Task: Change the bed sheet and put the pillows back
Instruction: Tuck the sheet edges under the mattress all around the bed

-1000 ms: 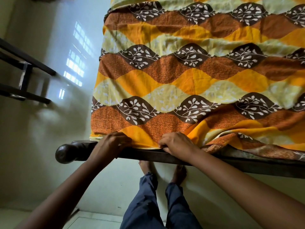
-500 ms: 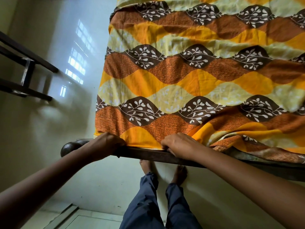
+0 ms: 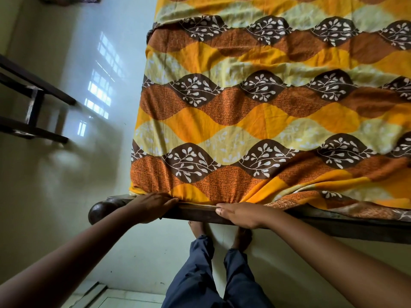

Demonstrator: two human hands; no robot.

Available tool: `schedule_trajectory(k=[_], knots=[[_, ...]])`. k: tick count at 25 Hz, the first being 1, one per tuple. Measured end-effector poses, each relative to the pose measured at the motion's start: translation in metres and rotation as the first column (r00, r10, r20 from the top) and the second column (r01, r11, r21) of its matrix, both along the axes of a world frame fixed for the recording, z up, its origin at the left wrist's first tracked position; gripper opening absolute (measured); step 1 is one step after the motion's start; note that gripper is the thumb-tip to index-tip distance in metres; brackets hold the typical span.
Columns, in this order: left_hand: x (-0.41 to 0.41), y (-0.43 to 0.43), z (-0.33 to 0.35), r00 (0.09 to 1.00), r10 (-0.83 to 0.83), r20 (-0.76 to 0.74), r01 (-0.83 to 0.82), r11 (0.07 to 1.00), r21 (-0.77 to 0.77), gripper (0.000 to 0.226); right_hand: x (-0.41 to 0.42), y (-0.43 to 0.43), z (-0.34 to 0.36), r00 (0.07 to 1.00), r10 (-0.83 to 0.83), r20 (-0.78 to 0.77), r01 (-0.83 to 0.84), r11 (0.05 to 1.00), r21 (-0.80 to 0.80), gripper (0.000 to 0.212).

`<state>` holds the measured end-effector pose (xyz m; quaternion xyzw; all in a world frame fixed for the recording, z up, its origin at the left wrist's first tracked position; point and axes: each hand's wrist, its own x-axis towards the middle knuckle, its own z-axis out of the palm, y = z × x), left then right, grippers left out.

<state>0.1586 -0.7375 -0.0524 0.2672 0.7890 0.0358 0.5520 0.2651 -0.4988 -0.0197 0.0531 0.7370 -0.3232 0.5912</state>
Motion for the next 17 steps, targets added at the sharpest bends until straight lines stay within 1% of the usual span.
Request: schedule_trajectory(k=[1,2,3,4,5,6,7,8,11,12,13,15,16,17], knots=[[0.002,-0.003,0.002,0.998,0.025,-0.051,-0.021,0.998,0.061,0.051,0.007,0.0,0.001,0.994,-0.068,-0.085,0.07,0.997,0.025,0.054],[0.004,-0.007,0.006,0.986,0.048,-0.158,-0.023,0.987,0.157,0.057,0.013,-0.001,0.003,0.971,-0.14,-0.196,0.151,0.987,0.047,0.048],[0.007,-0.016,0.006,0.949,0.058,-0.311,0.026,0.965,0.26,0.063,0.017,-0.003,0.006,0.925,-0.198,-0.325,0.23,0.971,0.062,0.042],[0.011,-0.024,0.007,0.87,0.034,-0.492,0.136,0.942,0.305,0.065,0.019,-0.007,0.008,0.86,-0.232,-0.454,0.294,0.953,0.069,0.036],[0.017,-0.031,0.007,0.777,-0.006,-0.629,0.222,0.938,0.265,0.063,0.018,-0.013,0.009,0.8,-0.251,-0.545,0.335,0.94,0.059,0.033],[0.021,-0.033,0.01,0.719,-0.037,-0.694,0.252,0.944,0.211,0.058,0.015,-0.021,0.007,0.762,-0.273,-0.587,0.357,0.934,0.028,0.032],[0.024,-0.031,0.013,0.715,-0.036,-0.698,0.234,0.953,0.19,0.055,0.011,-0.03,0.004,0.747,-0.299,-0.594,0.361,0.932,-0.015,0.032],[0.025,-0.027,0.014,0.71,-0.001,-0.704,0.221,0.95,0.222,0.056,0.006,-0.038,-0.001,0.755,-0.313,-0.576,0.35,0.935,-0.05,0.032],[0.019,-0.023,0.013,0.77,0.083,-0.632,0.156,0.937,0.313,0.065,-0.011,-0.051,-0.012,0.849,-0.269,-0.456,0.277,0.96,-0.051,0.037],[0.018,-0.024,0.013,0.784,0.107,-0.612,0.134,0.933,0.335,0.061,-0.016,-0.052,-0.012,0.882,-0.233,-0.409,0.241,0.97,-0.035,0.04],[0.019,-0.025,0.012,0.778,0.113,-0.618,0.134,0.931,0.339,0.055,-0.018,-0.053,-0.012,0.917,-0.193,-0.349,0.198,0.98,-0.02,0.043],[0.02,-0.027,0.011,0.76,0.027,-0.649,0.195,0.944,0.267,0.049,-0.021,-0.058,-0.01,0.97,-0.116,-0.212,0.118,0.993,-0.002,0.048],[0.02,-0.027,0.01,0.745,-0.019,-0.666,0.234,0.944,0.234,0.053,-0.024,-0.06,-0.01,0.983,-0.098,-0.155,0.101,0.995,0.011,0.049],[0.019,-0.025,0.011,0.763,-0.061,-0.644,0.254,0.944,0.211,0.06,-0.028,-0.062,-0.012,0.99,-0.097,-0.104,0.1,0.995,0.024,0.05]])
